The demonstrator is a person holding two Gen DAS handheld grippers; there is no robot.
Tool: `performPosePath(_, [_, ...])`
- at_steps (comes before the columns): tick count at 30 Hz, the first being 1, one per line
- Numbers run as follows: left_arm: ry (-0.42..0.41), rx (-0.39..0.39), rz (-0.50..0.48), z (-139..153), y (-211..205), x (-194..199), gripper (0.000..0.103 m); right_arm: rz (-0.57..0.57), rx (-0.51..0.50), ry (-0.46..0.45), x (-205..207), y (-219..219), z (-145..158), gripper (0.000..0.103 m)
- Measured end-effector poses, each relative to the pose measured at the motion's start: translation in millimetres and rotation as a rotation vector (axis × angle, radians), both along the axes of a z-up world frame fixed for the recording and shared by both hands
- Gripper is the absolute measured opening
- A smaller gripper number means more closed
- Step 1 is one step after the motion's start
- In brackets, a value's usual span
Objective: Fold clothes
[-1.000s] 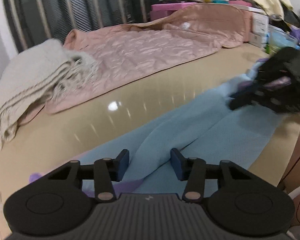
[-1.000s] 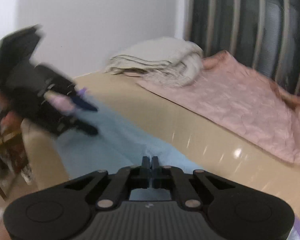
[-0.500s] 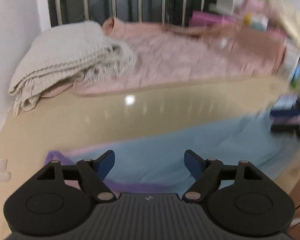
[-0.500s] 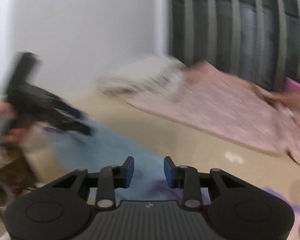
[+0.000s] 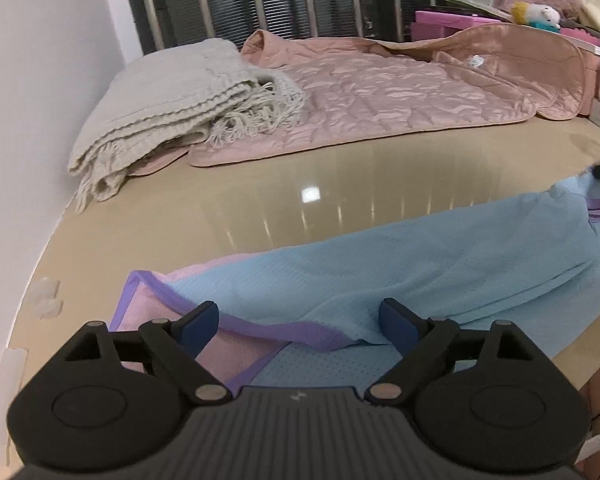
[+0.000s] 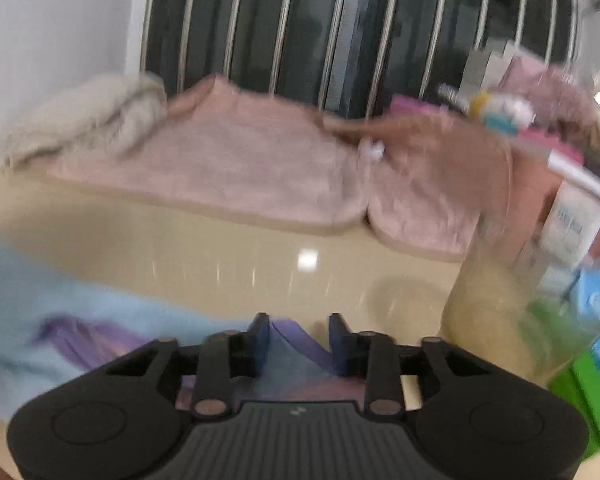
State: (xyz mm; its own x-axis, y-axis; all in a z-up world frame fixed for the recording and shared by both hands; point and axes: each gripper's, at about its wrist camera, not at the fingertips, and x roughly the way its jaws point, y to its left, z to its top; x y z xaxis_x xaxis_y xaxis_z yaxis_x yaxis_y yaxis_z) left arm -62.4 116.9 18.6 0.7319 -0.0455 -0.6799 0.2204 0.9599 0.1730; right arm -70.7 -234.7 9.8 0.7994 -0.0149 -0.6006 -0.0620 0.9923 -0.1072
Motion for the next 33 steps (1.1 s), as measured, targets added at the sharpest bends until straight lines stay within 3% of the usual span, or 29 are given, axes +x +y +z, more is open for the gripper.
performPosePath(5, [0.011,-0.022,0.034,-1,4,0,0.091,-0.114,0.058,-0.081,-24,-16,-8,0.003])
performPosePath(8, [0.013,-0.010,0.025,2,1,1,0.090,-0.090,0.115,-0.109,-36,-19,-14,0.006])
performPosePath(10, [-0.002,-0.029,0.012,9,-1,-4,0.090,-0.093,0.104,-0.141,-50,-21,-7,0.018])
performPosePath(12, [-0.023,-0.063,0.006,17,-3,-9,0.091,-0.101,0.135,-0.194,-65,-24,2,0.045])
performPosePath(13, [-0.035,-0.080,0.007,21,-8,-10,0.091,-0.099,0.153,-0.209,-71,-24,3,0.047])
performPosePath(18, [-0.086,-0.155,-0.014,30,-49,-18,0.091,-0.122,0.168,-0.217,-84,-21,-20,0.046])
performPosePath(21, [-0.104,-0.094,-0.059,21,-88,-18,0.091,-0.125,0.158,-0.285,-91,-19,-33,0.047])
performPosePath(24, [-0.121,-0.015,-0.026,5,-110,-15,0.091,-0.100,0.138,-0.355,-98,-18,-46,0.047])
performPosePath(26, [-0.094,-0.008,-0.012,-4,-114,-12,0.091,-0.080,0.124,-0.392,-99,-19,-51,0.046])
performPosePath(28, [-0.087,-0.016,0.005,-11,-113,-12,0.092,-0.069,0.126,-0.402,-98,-21,-53,0.042])
performPosePath(30, [-0.084,-0.038,0.017,-11,-105,-13,0.092,-0.047,0.127,-0.398,-94,-22,-52,0.021])
performPosePath(33, [-0.113,-0.056,0.042,1,-84,-21,0.093,-0.027,0.088,-0.401,-90,-16,-52,0.012])
